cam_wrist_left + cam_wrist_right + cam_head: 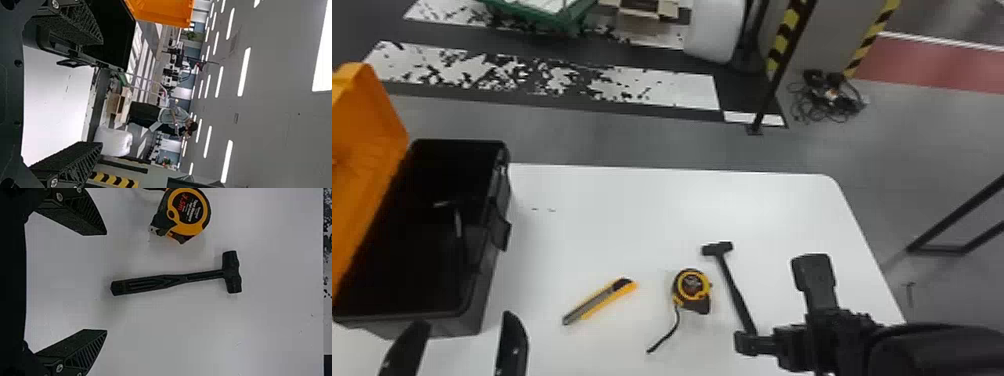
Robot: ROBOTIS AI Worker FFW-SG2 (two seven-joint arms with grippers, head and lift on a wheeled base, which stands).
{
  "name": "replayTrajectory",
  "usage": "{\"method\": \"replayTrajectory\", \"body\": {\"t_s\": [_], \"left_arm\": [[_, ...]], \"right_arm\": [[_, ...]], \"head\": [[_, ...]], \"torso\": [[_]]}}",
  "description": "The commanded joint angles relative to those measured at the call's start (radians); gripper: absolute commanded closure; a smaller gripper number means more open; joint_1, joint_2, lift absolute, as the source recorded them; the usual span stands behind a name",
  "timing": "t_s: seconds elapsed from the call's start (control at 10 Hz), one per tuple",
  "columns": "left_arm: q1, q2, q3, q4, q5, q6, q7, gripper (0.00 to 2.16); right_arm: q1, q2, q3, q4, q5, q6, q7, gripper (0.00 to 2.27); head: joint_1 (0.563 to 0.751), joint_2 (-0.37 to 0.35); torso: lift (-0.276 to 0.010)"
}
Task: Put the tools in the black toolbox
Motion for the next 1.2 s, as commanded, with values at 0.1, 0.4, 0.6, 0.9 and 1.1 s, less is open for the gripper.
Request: {"method": "replayTrajectory", "body": {"t_s": [0.1,0.4,0.6,0.9,1.1], "left_arm": [[-0.001,0.004,-0.004,-0.004,-0.001,0.003,0.000,0.08],[0.003,0.004,-0.006,-0.005,-0.001,0.003,0.002,0.08],[0.001,0.004,-0.007,-0.005,-0.001,0.003,0.005,0.08],[-0.001,0.004,-0.006,-0.005,-0.001,0.003,0.005,0.08],[-0.001,0.004,-0.006,-0.005,-0.001,0.003,0.005,0.08]], "right_arm": [[-0.096,0.000,0.007,0.077,0.003,0.056,0.000,0.12],[-0.182,0.000,0.037,0.164,0.015,0.087,0.000,0.14],[-0.219,-0.002,0.060,0.216,0.029,0.093,0.000,0.14],[-0.257,0.000,0.083,0.284,0.055,0.090,0.000,0.14],[-0.268,0.000,0.088,0.287,0.055,0.087,-0.010,0.13]], "head": [[0.695,-0.185],[0.695,-0.187],[0.695,-0.180],[0.695,-0.180],[0.695,-0.182]], "torso": [[-0.039],[-0.039],[-0.039],[-0.039],[-0.039]]}}
